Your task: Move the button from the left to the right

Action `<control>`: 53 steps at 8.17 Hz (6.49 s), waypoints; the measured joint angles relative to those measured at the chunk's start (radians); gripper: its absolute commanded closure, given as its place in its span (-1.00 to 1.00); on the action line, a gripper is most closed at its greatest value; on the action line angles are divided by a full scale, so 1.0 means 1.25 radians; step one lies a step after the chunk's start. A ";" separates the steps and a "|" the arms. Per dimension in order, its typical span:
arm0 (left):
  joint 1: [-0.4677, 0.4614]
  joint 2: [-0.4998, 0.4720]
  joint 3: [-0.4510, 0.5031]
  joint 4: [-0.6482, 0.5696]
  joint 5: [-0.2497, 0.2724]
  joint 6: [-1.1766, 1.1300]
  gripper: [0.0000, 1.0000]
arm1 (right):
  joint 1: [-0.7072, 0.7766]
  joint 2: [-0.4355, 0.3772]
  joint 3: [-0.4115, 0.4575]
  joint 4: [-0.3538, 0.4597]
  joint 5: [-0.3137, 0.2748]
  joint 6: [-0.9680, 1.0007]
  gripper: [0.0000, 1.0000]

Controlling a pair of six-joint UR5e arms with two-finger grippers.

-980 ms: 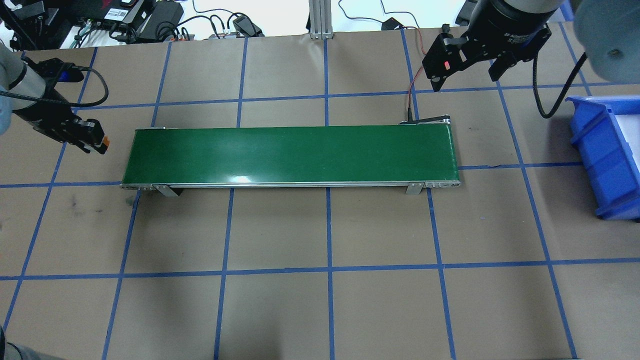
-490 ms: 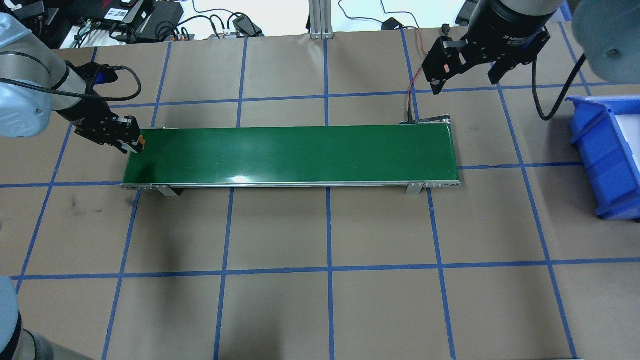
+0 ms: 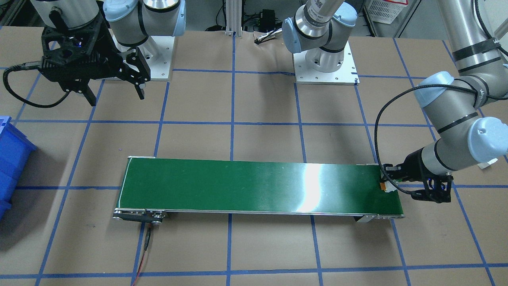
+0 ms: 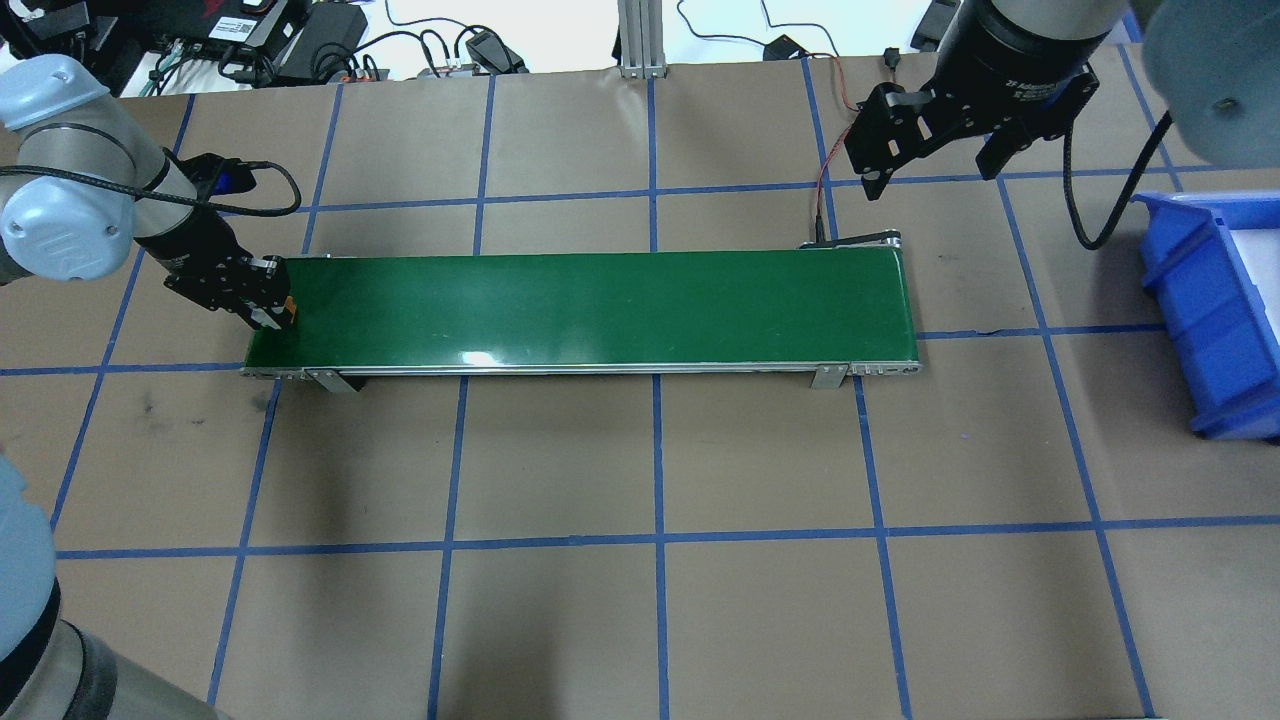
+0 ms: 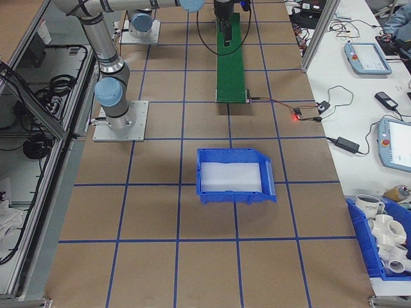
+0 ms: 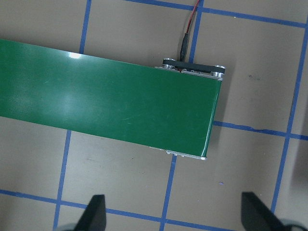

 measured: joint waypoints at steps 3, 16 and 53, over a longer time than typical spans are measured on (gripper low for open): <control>-0.026 0.015 0.000 -0.010 0.007 -0.062 -1.00 | -0.001 0.000 0.000 0.003 -0.001 0.000 -1.00; -0.080 0.267 0.122 -0.289 0.004 -0.151 -1.00 | -0.005 0.162 0.035 -0.142 0.106 0.076 -1.00; -0.078 0.295 0.117 -0.318 0.002 -0.152 -1.00 | -0.558 0.282 -0.048 -0.142 -0.110 -0.402 1.00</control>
